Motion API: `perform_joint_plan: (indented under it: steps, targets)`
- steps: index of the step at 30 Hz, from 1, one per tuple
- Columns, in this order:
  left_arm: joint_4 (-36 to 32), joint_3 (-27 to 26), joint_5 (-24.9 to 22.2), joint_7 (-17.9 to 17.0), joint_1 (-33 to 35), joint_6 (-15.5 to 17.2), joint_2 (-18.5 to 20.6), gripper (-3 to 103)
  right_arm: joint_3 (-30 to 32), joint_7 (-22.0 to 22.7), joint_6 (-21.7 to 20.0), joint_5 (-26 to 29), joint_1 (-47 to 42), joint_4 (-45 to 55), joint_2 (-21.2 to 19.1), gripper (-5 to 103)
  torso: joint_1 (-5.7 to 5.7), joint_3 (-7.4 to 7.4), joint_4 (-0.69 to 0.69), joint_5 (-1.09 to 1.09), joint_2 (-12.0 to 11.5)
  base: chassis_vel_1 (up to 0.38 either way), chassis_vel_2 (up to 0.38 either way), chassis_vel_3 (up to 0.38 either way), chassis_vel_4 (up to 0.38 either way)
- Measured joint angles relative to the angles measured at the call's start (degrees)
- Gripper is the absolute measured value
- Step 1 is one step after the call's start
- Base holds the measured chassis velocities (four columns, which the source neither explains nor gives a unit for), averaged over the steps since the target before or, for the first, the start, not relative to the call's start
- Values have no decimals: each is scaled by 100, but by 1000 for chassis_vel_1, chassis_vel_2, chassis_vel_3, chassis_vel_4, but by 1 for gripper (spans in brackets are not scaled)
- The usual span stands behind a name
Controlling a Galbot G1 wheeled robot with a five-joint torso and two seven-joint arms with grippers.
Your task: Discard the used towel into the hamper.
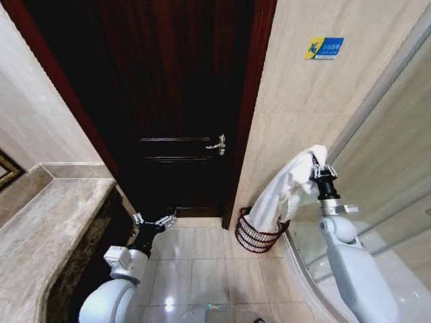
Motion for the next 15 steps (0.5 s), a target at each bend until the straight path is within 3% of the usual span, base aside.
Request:
perform_joint_plan:
  steps: [15]
  targets:
    - [0, 0, 0, 0, 0, 0, 0, 100, 118, 110, 77, 32, -121, 87, -27, 10, -1, 0, -1, -2, -1, -53, 56, 68, -62]
